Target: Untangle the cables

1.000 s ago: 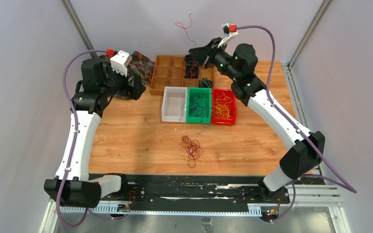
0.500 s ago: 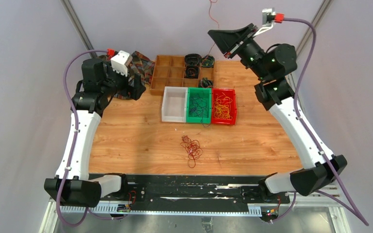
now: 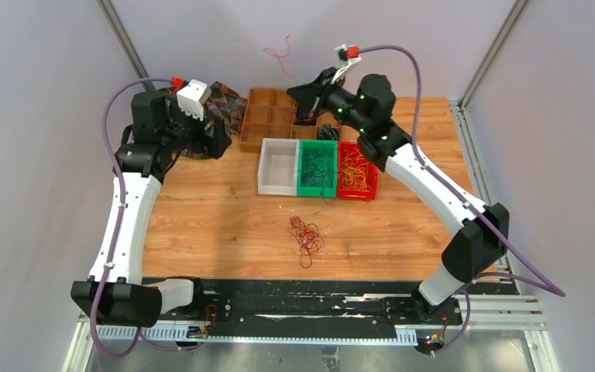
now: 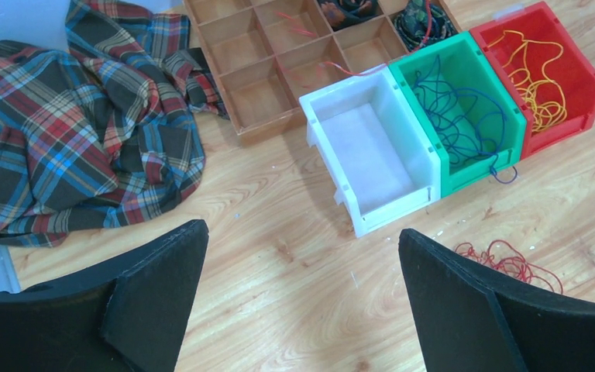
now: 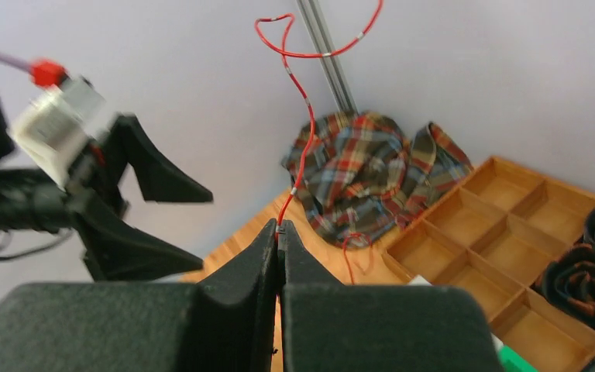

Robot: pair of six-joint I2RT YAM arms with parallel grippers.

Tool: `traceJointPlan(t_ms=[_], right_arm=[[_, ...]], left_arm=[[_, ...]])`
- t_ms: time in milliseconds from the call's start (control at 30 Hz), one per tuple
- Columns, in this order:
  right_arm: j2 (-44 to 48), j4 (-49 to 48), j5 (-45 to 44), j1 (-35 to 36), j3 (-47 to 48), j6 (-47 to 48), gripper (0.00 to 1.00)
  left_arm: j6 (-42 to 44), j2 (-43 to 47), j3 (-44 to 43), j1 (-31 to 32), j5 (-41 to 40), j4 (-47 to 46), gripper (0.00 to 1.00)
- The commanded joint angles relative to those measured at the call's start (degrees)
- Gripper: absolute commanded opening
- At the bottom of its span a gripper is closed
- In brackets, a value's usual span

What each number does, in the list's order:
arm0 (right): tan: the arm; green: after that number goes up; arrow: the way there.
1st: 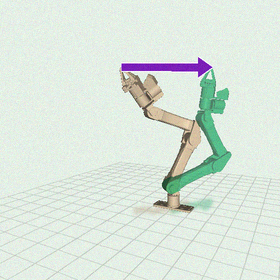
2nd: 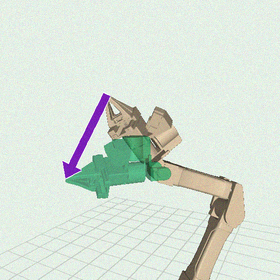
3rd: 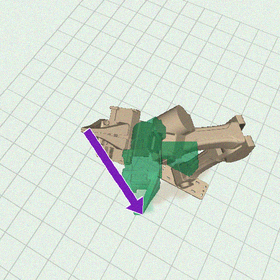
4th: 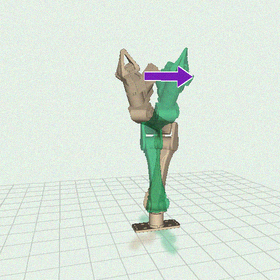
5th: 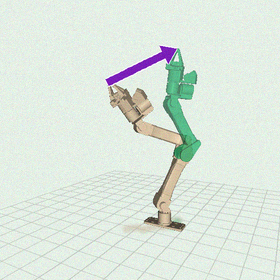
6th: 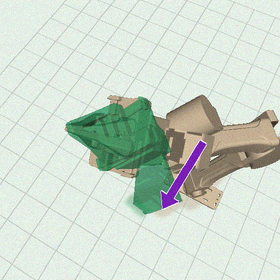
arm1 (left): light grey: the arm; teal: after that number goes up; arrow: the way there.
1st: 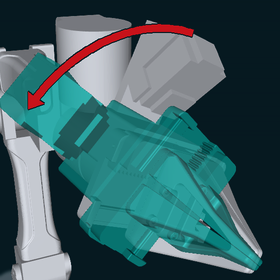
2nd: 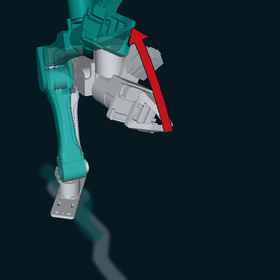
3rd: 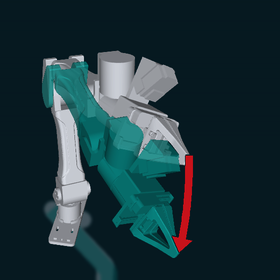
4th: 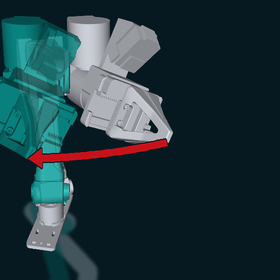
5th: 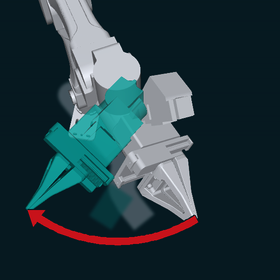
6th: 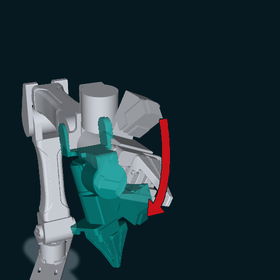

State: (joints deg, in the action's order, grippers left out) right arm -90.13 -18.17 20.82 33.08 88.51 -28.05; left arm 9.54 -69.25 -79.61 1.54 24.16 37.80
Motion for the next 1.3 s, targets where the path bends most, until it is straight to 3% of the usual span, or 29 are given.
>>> traceJointPlan(t_ms=[0,533,867,1267], right_arm=[[-2.72,1.79,-3.47,3.32,1.70,9.17,0.01],[-8.41,7.12,-8.22,5.25,1.99,18.85,0.01],[-11.95,8.80,-16.86,8.06,3.39,28.42,0.01],[-22.87,25.50,-31.74,14.00,9.66,18.38,0.01]], left_arm=[[-0.49,-1.28,-2.14,-0.94,-1.94,0.98,0.98],[0.22,-0.03,0.03,-2.16,-1.96,-0.25,0.98],[-0.15,0.26,0.00,-2.23,-1.73,0.03,0.98],[-1.56,-1.09,-3.52,-3.24,1.55,1.83,0.98]])
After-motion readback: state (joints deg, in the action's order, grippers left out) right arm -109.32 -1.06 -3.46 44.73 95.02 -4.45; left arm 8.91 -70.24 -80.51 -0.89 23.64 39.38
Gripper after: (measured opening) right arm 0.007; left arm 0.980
